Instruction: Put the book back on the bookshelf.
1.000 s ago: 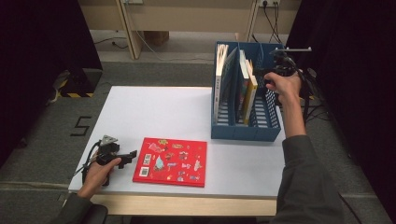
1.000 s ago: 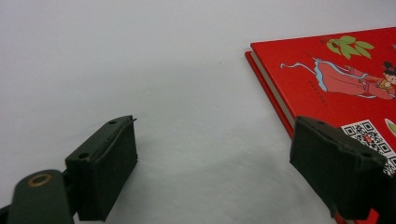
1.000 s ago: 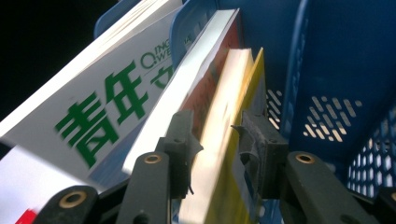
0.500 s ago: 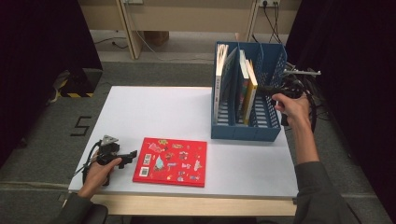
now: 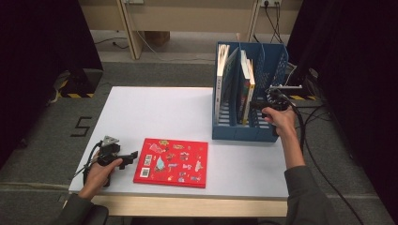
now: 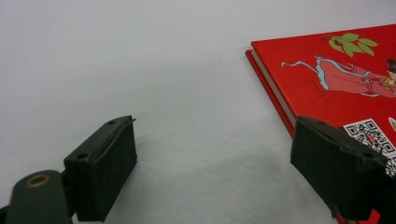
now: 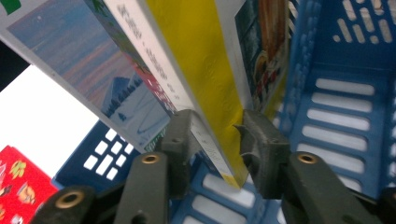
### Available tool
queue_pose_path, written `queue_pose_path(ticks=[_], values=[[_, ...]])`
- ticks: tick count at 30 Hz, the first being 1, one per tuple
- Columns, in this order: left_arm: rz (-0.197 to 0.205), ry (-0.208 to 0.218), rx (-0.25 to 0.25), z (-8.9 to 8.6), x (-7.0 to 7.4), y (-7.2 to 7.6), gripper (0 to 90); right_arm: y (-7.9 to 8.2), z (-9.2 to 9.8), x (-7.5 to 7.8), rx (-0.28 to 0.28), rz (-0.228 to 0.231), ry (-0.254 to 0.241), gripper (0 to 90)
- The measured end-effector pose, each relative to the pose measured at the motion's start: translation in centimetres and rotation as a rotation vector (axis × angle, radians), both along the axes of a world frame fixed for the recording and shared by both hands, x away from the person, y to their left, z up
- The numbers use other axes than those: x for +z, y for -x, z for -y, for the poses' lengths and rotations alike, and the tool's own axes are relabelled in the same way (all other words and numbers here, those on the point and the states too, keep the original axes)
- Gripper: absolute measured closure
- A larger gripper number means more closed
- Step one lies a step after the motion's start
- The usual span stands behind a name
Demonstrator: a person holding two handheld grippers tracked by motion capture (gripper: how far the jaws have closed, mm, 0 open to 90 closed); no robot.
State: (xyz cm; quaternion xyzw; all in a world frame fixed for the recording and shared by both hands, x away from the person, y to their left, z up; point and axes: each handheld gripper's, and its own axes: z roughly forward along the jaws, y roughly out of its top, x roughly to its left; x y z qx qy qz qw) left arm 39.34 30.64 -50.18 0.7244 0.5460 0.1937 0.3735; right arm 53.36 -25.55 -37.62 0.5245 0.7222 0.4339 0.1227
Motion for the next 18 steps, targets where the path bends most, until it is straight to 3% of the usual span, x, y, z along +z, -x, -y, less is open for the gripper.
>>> queue_pose_path(ticks=[4, 6, 18], values=[[-0.001, 0.001, -0.001, 0.0, 0.0, 0.0, 13.8, -0.8, -0.7, -0.6, -0.009, -0.018, 0.024, 67.3], [0.001, 0.001, -0.001, -0.1, 0.0, 0.0, 13.8, -1.0, -0.9, -0.8, -0.009, -0.032, 0.012, 67.0], [-0.001, -0.005, -0.001, 0.0, 0.0, 0.0, 13.4, -2.5, -2.1, -1.8, -0.029, -0.054, 0.048, 66.3]])
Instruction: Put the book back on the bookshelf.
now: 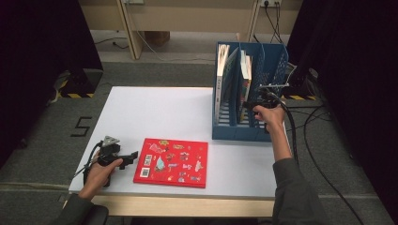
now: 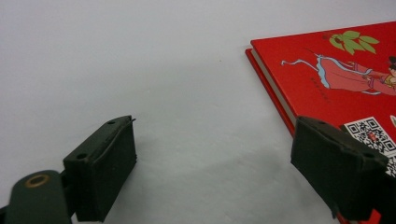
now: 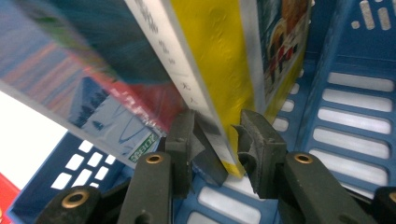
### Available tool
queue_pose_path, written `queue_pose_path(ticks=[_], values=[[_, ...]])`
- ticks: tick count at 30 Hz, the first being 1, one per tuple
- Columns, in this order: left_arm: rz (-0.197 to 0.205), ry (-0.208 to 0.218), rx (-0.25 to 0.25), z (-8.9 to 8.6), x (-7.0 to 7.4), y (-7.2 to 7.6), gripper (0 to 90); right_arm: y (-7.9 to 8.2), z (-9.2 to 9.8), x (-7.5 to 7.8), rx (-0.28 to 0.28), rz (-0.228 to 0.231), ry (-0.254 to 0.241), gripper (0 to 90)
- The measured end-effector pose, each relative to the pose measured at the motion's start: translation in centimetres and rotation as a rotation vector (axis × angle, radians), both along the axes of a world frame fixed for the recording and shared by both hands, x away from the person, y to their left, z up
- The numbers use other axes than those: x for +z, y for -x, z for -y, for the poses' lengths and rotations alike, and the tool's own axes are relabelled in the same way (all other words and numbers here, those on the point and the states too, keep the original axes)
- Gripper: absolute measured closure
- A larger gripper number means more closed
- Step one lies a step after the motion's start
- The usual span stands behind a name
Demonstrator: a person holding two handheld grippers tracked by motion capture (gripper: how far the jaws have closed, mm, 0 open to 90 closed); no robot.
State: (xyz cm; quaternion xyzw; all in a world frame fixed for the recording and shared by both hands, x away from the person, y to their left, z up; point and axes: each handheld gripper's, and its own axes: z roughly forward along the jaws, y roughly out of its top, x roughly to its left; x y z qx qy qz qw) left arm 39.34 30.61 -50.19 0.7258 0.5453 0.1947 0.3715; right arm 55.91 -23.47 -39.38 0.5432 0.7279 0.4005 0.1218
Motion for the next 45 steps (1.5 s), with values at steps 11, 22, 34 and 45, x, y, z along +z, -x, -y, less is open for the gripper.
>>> queue_pose_path(ticks=[11, 22, 34, 45], values=[[0.004, 0.025, -0.001, -0.3, 0.0, 0.0, 14.5, 1.8, 0.4, 0.2, 0.026, 0.015, 0.001, 55.1], [0.003, -0.019, -0.014, -0.1, 0.0, 0.2, 14.5, 9.1, -0.9, 0.6, 0.118, 0.103, -0.053, 38.6], [0.014, -0.046, -0.055, 0.4, 0.1, 0.7, 16.3, 13.4, -3.4, -2.7, 0.159, 0.065, -0.043, 30.6], [0.015, -0.058, -0.064, 0.4, 0.1, 0.8, 15.8, 14.6, -5.5, -5.4, 0.176, 0.029, 0.001, 24.0]])
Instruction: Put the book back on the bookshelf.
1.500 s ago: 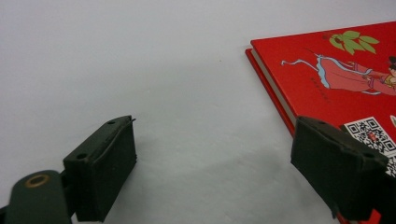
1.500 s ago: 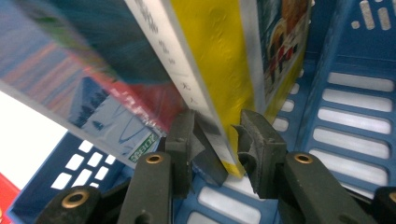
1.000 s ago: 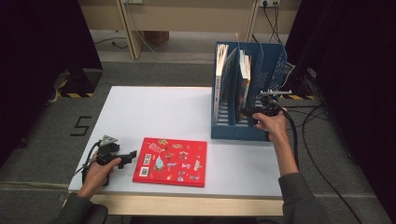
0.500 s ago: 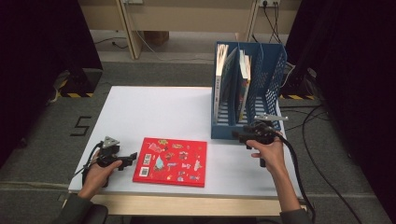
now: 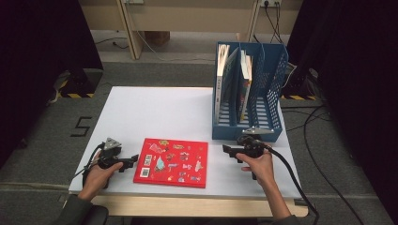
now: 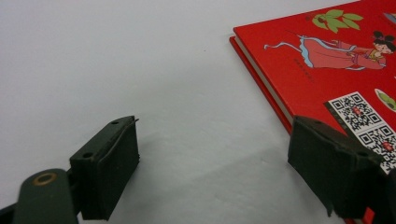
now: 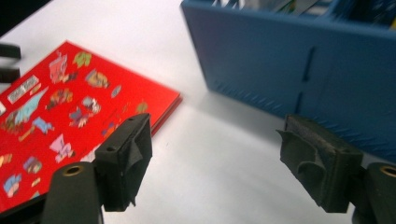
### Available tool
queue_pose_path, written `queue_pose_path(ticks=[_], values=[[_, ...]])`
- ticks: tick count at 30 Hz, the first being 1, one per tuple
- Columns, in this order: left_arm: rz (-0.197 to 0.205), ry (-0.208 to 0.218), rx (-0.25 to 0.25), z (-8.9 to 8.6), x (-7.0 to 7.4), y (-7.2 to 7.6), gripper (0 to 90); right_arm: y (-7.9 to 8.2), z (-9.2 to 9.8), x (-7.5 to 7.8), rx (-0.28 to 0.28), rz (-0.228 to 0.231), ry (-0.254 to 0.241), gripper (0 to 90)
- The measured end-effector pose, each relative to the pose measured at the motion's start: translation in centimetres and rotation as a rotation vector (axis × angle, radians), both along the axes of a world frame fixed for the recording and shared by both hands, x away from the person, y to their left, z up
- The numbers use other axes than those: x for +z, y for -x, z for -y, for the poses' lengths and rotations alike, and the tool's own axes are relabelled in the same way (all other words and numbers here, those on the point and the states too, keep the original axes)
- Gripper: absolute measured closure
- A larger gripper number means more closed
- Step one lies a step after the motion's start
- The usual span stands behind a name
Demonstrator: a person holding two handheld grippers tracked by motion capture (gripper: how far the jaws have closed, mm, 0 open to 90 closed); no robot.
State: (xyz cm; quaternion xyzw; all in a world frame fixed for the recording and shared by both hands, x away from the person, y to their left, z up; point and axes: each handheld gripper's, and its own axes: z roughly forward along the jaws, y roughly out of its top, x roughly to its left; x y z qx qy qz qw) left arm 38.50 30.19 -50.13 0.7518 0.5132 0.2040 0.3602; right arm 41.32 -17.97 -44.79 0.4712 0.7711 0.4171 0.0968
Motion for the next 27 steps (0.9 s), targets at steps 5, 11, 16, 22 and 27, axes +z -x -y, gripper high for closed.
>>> queue_pose_path(ticks=[5, 11, 16, 22, 27], values=[[-0.002, 0.008, -0.01, 0.1, 0.1, 0.1, 15.6, 0.7, -0.8, -0.8, 0.004, -0.021, 0.005, 20.9], [0.0, 0.016, -0.019, 0.2, 0.2, 0.3, 15.6, 1.5, -1.9, -1.7, 0.026, -0.06, 0.017, 23.0], [0.003, 0.023, -0.019, 0.2, 0.3, 0.4, 16.2, 2.2, -2.8, -2.1, 0.052, -0.061, 0.021, 23.5], [0.007, 0.042, -0.045, 0.5, 0.6, 0.7, 15.8, 2.6, -3.3, -2.5, 0.056, -0.068, 0.024, 23.9], [-0.001, 0.051, -0.073, 0.9, 0.7, 1.0, 16.1, 2.8, -3.7, -2.8, 0.065, -0.07, 0.033, 23.7]])
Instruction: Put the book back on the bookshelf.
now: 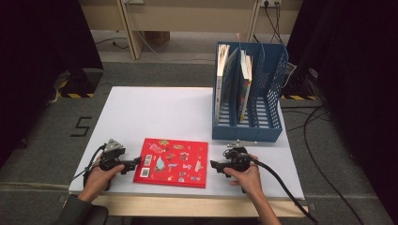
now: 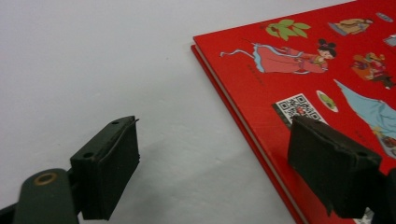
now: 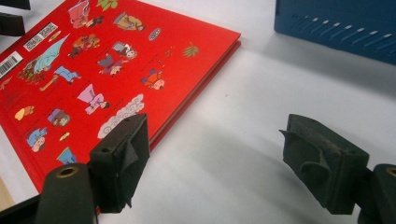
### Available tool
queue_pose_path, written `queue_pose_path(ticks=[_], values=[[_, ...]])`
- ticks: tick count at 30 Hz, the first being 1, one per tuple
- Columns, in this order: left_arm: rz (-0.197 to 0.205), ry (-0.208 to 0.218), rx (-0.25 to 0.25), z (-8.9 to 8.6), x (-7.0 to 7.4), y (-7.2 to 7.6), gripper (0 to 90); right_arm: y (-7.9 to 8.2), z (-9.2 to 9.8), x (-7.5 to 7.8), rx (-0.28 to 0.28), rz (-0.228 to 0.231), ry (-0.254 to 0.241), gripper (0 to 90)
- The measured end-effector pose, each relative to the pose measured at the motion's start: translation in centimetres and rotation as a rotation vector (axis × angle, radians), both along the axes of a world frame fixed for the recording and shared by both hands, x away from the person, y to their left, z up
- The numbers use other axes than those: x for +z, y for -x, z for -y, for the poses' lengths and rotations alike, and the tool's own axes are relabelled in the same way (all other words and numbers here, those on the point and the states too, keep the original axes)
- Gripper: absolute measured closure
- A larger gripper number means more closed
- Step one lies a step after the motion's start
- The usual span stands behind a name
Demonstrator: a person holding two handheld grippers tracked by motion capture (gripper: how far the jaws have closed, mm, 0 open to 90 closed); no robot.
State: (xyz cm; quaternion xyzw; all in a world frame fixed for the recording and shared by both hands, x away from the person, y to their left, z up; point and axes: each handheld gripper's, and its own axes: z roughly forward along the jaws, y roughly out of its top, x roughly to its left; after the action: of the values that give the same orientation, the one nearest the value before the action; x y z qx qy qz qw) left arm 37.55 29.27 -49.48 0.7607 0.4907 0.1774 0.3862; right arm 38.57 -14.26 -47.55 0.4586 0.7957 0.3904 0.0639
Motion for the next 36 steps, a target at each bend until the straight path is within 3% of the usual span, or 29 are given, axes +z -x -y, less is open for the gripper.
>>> queue_pose_path(ticks=[10, 19, 27, 32, 36], values=[[-0.046, 0.044, -0.091, 1.1, 0.0, 0.5, 25.5, 0.4, -1.2, -0.4, 0.027, -0.016, -0.007, 24.0], [-0.073, 0.063, -0.173, 2.4, -0.1, 1.0, 26.4, 0.5, -2.2, -1.0, 0.043, -0.028, -0.013, 23.2], [-0.078, 0.045, -0.175, 2.9, 0.1, 1.3, 25.1, 0.7, -3.4, -1.2, 0.054, -0.011, -0.02, 23.5], [-0.084, 0.039, -0.243, 4.2, 0.2, 2.1, 28.7, 0.7, -3.4, -1.3, 0.042, -0.008, -0.024, 25.4], [-0.087, 0.042, -0.259, 4.5, 0.3, 2.2, 29.0, 0.6, -3.0, -1.2, -0.01, -0.004, -0.023, 24.9]])
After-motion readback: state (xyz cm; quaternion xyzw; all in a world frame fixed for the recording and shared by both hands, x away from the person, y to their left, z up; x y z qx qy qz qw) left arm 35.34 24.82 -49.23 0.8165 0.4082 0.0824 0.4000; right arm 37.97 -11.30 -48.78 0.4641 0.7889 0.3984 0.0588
